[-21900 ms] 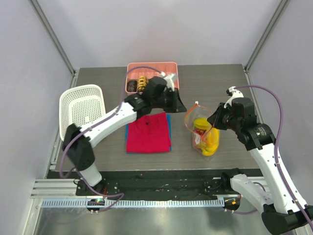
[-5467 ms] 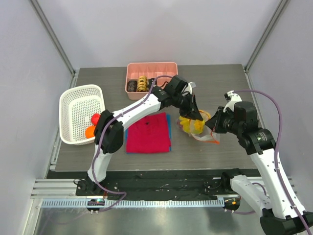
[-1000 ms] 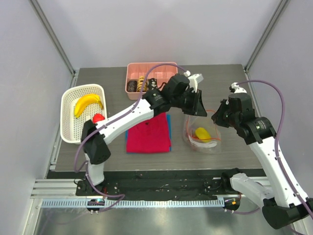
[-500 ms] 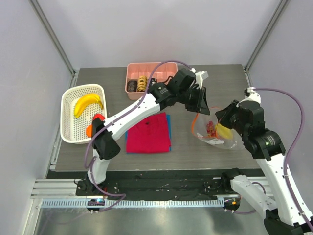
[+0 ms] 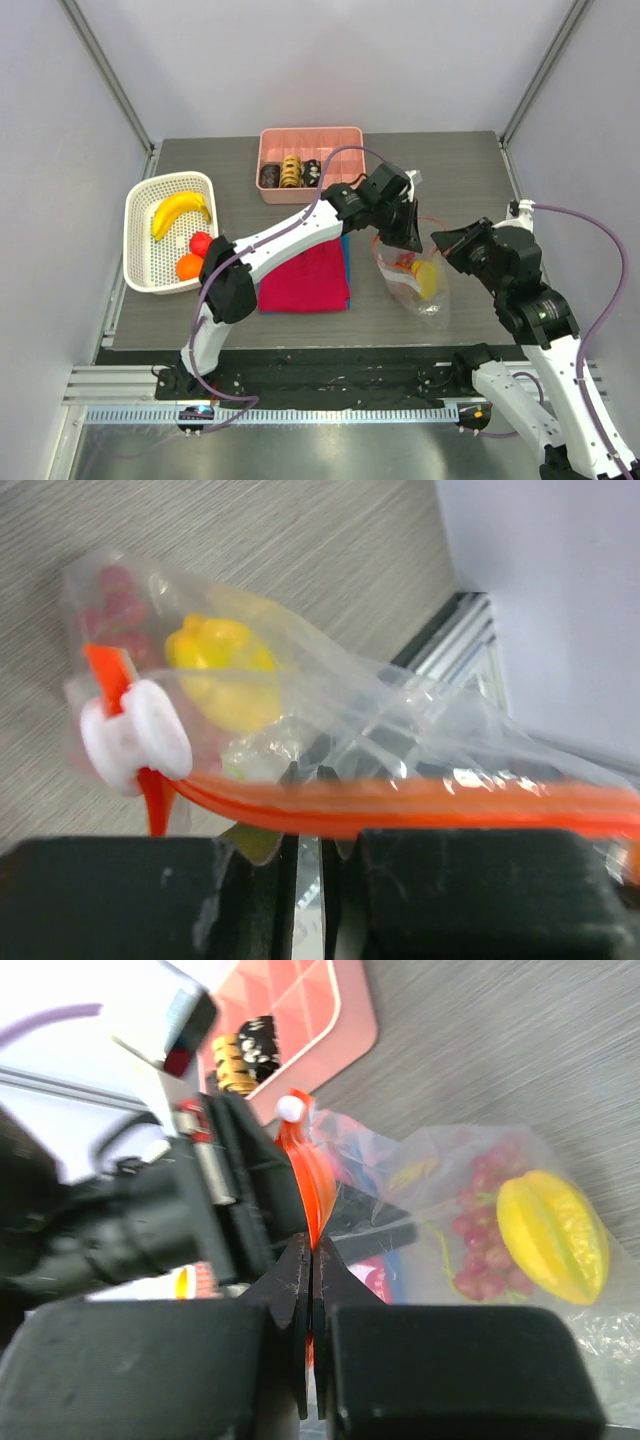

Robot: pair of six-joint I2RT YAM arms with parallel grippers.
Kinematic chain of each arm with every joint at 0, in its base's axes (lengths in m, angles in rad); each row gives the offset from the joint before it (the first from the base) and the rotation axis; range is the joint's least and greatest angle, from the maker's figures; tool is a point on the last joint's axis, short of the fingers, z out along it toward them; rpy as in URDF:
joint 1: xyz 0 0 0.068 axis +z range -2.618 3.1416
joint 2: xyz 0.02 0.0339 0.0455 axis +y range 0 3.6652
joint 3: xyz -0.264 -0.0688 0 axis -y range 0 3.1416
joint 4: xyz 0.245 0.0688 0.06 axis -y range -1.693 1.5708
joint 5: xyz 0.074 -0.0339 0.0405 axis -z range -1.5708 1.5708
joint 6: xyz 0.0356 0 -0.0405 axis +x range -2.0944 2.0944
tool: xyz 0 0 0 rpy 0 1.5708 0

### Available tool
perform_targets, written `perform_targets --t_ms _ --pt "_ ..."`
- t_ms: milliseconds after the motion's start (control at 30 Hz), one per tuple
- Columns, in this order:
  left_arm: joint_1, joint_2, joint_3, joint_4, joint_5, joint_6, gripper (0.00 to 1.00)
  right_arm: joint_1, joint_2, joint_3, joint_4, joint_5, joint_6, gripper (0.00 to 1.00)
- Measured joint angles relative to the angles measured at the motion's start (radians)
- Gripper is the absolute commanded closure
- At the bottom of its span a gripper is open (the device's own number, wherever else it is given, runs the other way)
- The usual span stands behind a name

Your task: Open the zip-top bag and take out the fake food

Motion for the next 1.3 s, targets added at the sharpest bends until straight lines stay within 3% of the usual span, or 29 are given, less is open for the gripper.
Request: perform_targets --t_ms 167,333,600,667,967,1000,1133,1300 --pt "-0.023 0.003 -0.026 -0.026 -0.1 -0.026 0.86 0.0 -0.016 -0.049 0.046 -0.024 0.061 0.99" --pt "-0.043 0.055 0.098 -0.097 -0.184 -0.055 0.84 0.0 -0.019 -0.103 0.089 -0.047 0.085 0.99" --pt "-0.068 0.061 0.072 -0.145 -0.292 -0.108 0.69 0.0 -0.016 -0.114 0.172 -0.027 0.096 0.98" --pt "-0.071 0.075 0.074 -0.145 -0.301 -0.121 0.61 0.0 -0.007 -0.114 0.19 -0.018 0.103 0.99" --pt "-0.092 0.127 0.078 -0.124 -0.389 -0.102 0.46 0.0 0.007 -0.113 0.221 0.002 0.11 0.99" --pt "-0.092 0.127 0.079 -0.114 -0.396 -0.093 0.47 0.0 0.007 -0.111 0.224 0.003 0.11 0.99" --pt "-0.086 0.128 0.079 -0.103 -0.397 -0.069 0.7 0.0 0.001 -0.111 0.255 0.005 0.122 0.99" --pt "-0.074 0.123 0.018 0.002 -0.357 -0.022 0.73 0.0 -0.01 -0.157 0.364 -0.002 0.144 0.99"
